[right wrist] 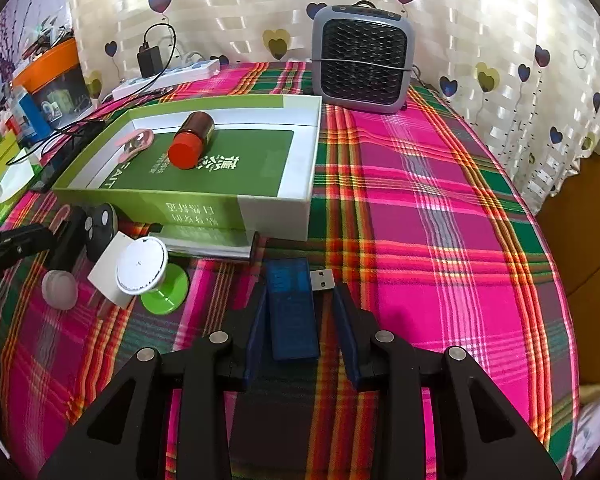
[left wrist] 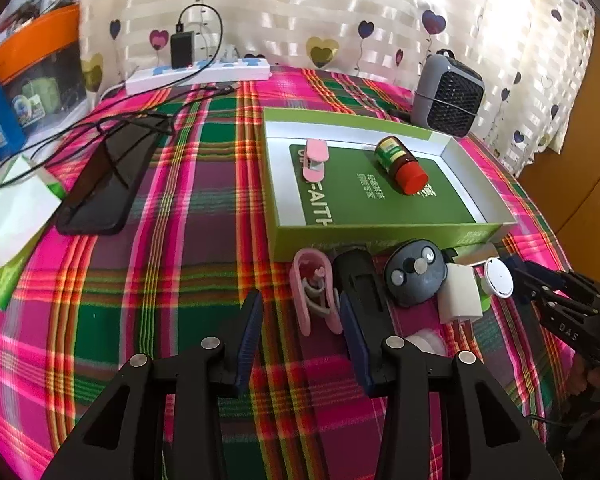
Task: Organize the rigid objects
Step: 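Grasp the second pink clip with the left tool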
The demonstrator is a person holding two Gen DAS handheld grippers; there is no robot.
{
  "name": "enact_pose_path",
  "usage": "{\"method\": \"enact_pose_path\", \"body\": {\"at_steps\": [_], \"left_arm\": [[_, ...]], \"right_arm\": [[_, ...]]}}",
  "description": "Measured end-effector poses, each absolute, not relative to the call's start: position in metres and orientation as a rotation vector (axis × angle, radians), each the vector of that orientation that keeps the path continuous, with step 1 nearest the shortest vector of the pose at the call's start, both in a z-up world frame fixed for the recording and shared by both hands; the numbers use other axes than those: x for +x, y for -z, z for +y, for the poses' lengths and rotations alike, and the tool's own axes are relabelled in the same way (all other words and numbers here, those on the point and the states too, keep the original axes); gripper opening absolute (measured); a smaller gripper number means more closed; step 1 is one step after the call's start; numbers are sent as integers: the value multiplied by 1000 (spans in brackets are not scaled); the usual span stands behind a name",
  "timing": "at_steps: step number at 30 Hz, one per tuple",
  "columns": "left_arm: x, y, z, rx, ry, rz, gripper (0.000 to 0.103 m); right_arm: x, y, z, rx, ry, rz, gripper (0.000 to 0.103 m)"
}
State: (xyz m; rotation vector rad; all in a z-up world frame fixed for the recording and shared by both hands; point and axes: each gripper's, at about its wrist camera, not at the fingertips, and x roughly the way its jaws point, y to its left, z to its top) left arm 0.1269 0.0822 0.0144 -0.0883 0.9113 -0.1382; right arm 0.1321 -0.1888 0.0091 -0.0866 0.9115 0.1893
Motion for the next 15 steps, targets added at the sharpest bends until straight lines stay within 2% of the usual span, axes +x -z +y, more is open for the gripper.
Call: {"method": "enact_pose_path", "body": {"at_steps": [15], "left_arm": [[143,-9,76,-94,126,942,39]], "right_arm": [[132,-9,-190,-80,-186,914,34]]}}
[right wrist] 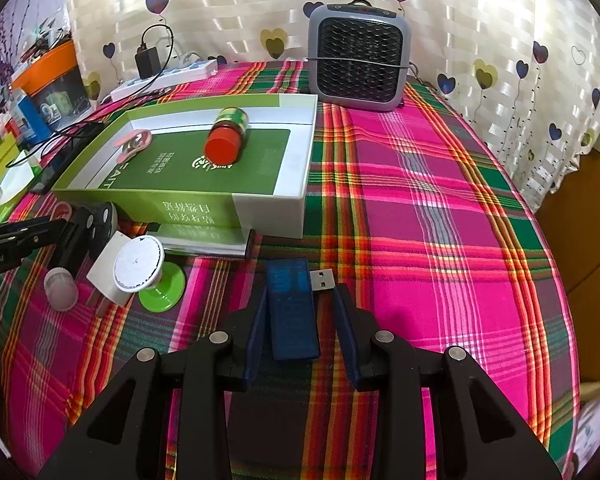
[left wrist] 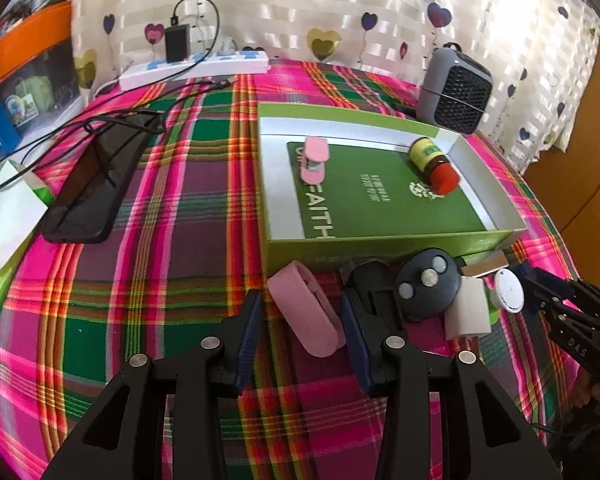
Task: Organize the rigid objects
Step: 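Grasp the second pink clip with the left tool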
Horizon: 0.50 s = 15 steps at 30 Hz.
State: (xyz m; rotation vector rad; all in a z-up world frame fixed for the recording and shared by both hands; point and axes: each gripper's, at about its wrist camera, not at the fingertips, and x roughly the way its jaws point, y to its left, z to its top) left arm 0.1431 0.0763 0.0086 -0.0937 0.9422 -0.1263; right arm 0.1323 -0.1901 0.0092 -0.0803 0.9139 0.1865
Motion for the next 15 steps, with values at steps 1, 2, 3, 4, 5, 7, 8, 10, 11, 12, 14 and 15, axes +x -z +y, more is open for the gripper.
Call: {"method": "enact_pose_path", "body": {"at_steps": [1,2,3,4,5,7,8,10,11,12,14,15], "left_arm": [[144,-8,76,-92,121,941,39],[144,-8,77,-92,119,941,39],[145,-8,78,-92,119,941,39],[145,-8,77,-91,120,941,39],[145,-8,78,-94,119,939,39],[145,-8,80,-101,119,937,39],[145,-8,81,-106,118,938,39],[146,-9,82,-109,112,940,39],[146,-8,82,-110,111,939,39],[146,-8,82,-110,110,939,39],[146,-8,83,-120,108,939,39],[146,-8,84,-127,106,940,38]], "right_arm": [[132,-9,-190,-81,-186,914,34],[132,-9,-190,-81,-186,913,34],[132,-9,-190,-82,-185,913,34],[132,-9,-190,-81,-186,913,34],[132,-9,-190,-80,-186,913,34],[132,-9,-190,-82,-185,913,34],[132,-9,-190,-82,-185,913,34],[132,-9,-190,-81,-186,913,34],[132,-9,-190,-81,-186,913,34],[132,-9,-190,-81,-186,913,34],[132,-9,-190,-82,-186,913,34],[132,-9,-190,-82,-186,913,34]]}}
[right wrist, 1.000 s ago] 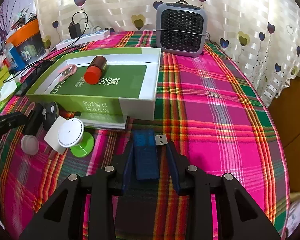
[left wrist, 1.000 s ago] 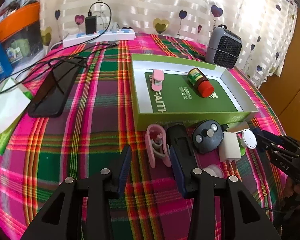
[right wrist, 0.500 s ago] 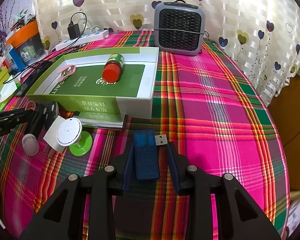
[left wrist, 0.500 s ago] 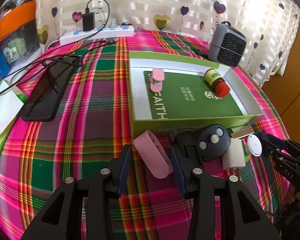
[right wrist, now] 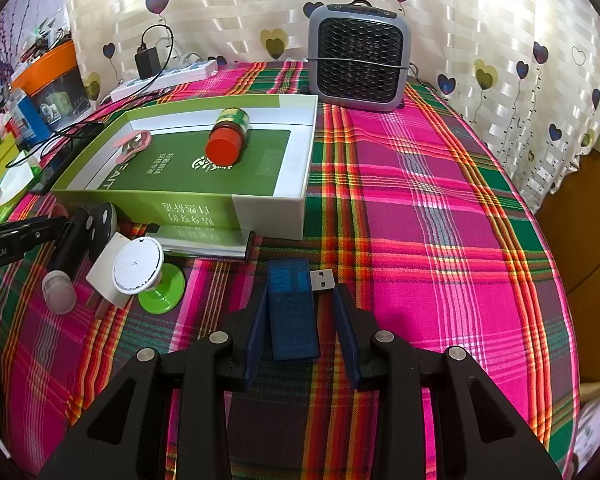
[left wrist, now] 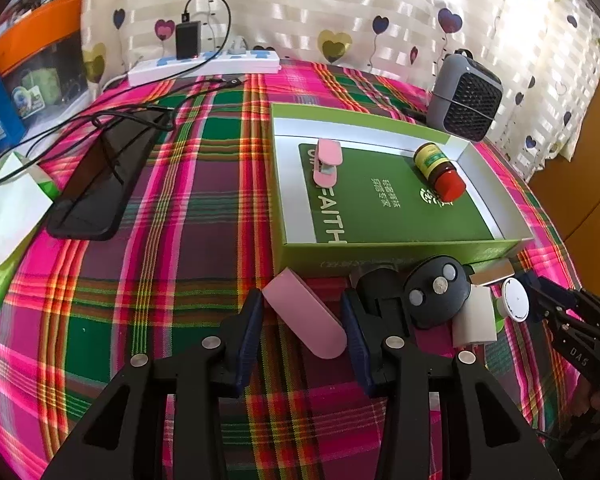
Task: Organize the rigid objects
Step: 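Grasp the second pink clip with the left tool, then carry the pink clip with the left tool while the right tool carries the USB stick to the tray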
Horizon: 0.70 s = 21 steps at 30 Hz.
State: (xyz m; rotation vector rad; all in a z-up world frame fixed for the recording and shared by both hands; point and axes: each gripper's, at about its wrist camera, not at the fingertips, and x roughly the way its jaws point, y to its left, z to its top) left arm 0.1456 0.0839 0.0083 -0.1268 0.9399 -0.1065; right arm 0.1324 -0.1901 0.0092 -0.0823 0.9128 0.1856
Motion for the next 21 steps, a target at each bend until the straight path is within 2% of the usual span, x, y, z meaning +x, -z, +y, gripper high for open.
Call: {"method": "enact_pose_path", "body": {"at_steps": [2,6,21], "left_arm": [[145,-8,84,-130,102,942,36],[144,-8,86,-119,76,941,19],[140,-7,91,-134,79,934,17]], "right_arm": [[132,-9,-190,-81,-186,913,34],[132,-9,-190,-81,-186,913,34],[132,-9,-190,-81,-187,913,34]]}}
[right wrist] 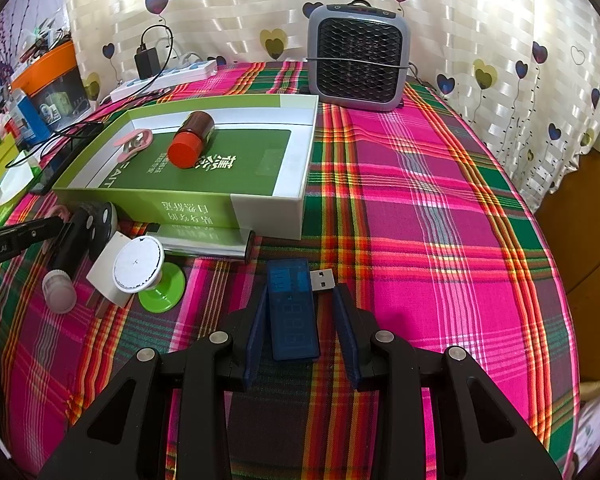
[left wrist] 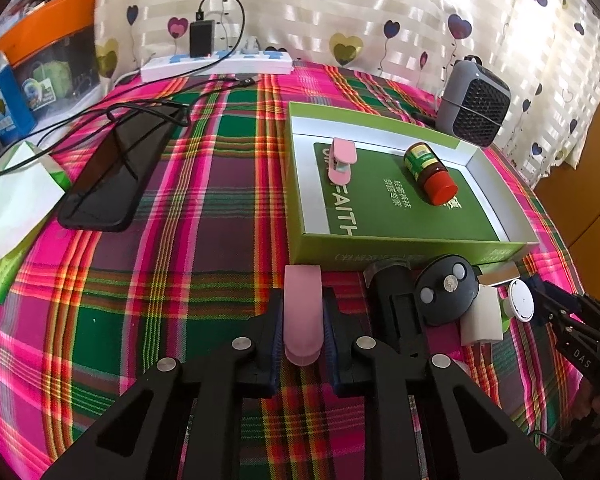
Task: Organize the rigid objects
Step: 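Carry the pink clip with the left tool while the right tool carries the USB stick to the tray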
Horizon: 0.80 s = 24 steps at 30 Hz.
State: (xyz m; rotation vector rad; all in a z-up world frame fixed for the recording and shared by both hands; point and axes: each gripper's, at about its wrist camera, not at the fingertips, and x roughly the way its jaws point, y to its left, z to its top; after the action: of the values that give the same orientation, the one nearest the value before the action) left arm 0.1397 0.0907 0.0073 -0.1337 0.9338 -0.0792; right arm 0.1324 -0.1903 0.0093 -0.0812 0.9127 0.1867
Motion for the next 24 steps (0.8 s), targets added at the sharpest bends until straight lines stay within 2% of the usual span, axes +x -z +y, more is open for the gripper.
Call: {"method": "enact_pose_path", "body": {"at_steps": [24], "left_arm": [[130,-35,89,-122,107,865,17]], "right_arm": [[127,-22,-192,-62,-175,880,34]]}}
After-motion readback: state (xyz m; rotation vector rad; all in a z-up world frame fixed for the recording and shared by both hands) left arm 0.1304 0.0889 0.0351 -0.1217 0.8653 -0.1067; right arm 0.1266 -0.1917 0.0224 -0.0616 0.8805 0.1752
